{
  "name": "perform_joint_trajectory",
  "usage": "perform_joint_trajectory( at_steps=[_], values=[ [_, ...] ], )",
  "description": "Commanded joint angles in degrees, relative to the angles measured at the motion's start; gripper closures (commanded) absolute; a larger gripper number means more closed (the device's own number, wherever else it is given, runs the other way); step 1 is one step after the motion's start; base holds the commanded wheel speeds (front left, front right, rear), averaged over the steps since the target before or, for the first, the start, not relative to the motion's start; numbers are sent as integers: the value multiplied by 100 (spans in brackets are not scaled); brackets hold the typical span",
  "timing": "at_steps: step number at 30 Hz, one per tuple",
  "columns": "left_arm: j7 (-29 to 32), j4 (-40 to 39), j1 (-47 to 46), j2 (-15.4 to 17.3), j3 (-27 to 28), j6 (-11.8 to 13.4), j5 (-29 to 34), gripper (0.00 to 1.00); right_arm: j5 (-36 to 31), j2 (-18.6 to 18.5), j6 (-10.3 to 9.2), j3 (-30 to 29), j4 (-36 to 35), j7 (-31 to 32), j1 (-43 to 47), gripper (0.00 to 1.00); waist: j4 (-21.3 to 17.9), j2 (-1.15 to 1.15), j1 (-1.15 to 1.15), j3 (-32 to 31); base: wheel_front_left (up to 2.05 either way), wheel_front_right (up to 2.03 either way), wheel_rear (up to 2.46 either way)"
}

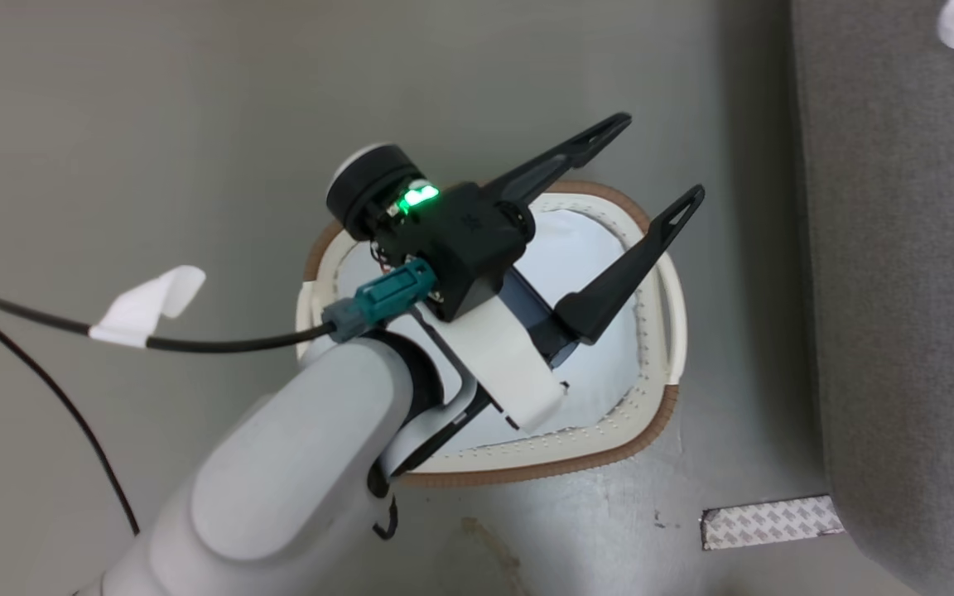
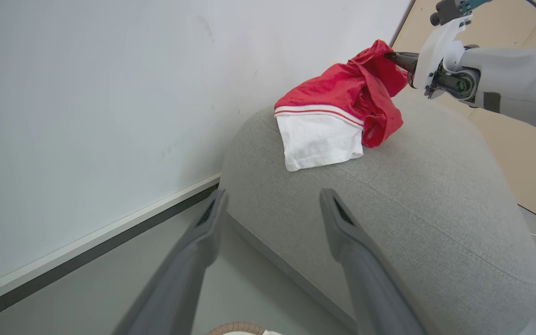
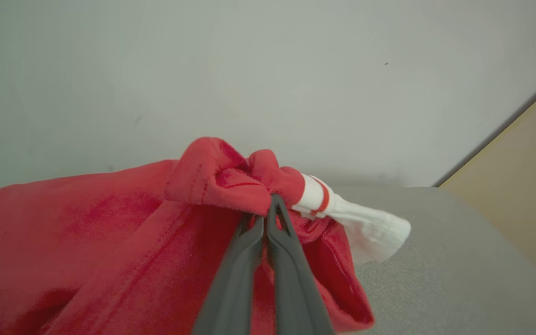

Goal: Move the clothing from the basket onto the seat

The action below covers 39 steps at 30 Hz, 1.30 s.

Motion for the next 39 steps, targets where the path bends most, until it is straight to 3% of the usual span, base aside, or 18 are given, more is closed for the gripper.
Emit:
perform_joint_trajectory(
  at_steps=[1,2,3,4,8,13,25,32,39],
  values=[
    [-52,54,120,26,-15,33,3,0,-274,120,-15,-359,242,-185,153,98,114,0,-2,-29,0,0,0],
    [-84,75,151,45,-21,54,9,0,-417,217,-15,-533,352,-276,207,73,125,0,-2,-67,0,0,0],
    [-103,95,192,74,-14,68,2,0,-577,316,-15,-711,453,-371,270,21,130,0,-2,-118,0,0,0],
    [-134,129,255,115,3,80,-9,0,-733,417,-15,-867,541,-434,344,0,125,0,-2,-187,0,0,0],
    [-297,238,533,272,77,158,-91,0,-1255,795,-15,-1125,596,-687,546,0,67,0,-2,-579,0,0,0],
    [-574,421,987,392,236,330,-222,0,-1471,1265,-15,-896,165,-956,1044,0,5,0,-2,-1235,0,0,0],
    [-1455,1185,2299,475,766,1043,-572,0,-689,2162,-15,209,-1722,-1054,3277,0,283,0,-2,-2955,0,0,0],
    [-1777,1538,3367,593,1162,1465,-713,0,-458,2714,-15,499,-2911,-1047,4971,0,523,0,-2,-3831,0,0,0],
    [-1845,1542,4277,527,1646,1828,-571,0,-450,3123,-15,675,-3457,-1047,6267,0,668,0,-2,-4324,0,0,0]
  ],
)
